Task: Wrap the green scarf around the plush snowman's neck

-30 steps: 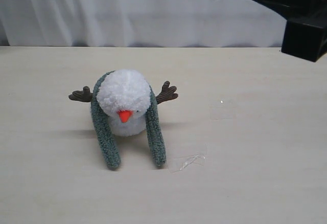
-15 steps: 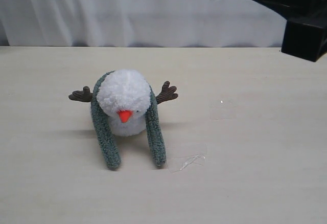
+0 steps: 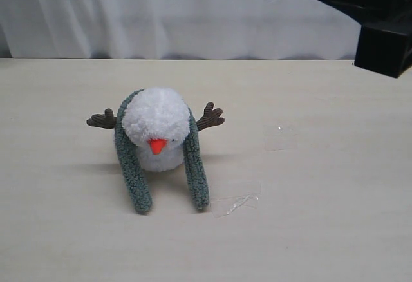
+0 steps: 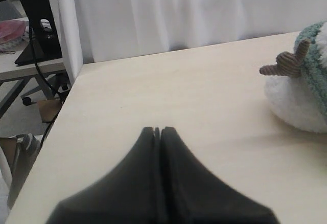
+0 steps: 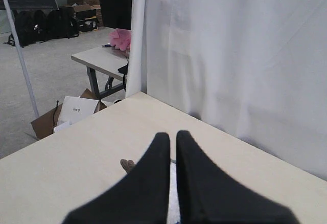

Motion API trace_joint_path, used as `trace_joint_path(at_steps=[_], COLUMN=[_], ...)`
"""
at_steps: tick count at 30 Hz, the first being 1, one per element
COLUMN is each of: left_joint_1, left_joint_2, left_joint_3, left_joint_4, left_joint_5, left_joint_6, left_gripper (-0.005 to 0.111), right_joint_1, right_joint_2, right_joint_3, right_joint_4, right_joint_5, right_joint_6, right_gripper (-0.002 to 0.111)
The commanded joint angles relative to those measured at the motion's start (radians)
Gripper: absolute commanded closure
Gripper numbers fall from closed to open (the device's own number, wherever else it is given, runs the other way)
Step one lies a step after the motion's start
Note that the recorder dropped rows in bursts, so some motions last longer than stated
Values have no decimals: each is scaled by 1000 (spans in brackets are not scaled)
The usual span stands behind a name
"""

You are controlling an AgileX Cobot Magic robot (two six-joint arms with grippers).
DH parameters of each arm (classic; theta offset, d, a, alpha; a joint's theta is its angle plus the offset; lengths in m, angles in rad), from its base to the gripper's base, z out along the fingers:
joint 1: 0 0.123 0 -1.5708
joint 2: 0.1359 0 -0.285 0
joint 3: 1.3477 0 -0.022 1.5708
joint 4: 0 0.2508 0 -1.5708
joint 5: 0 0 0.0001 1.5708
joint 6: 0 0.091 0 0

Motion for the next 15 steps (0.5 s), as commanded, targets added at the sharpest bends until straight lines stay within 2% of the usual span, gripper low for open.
trace_joint_path(at_steps=[1,15], left_joint_1=[2,2], left_joint_2=[-3,-3], left_joint_3=[3,3], left_joint_4=[-12,-3], left_joint_5=[-3,-3], left_joint_6=[-6,-6], left_gripper=[107,107], right_joint_1=[1,1], right_joint_2=[-3,-3], right_joint_3=[5,5], right_joint_4=[3,3], right_joint_5=[1,1], right_joint_6=[2,2], right_gripper=[104,104])
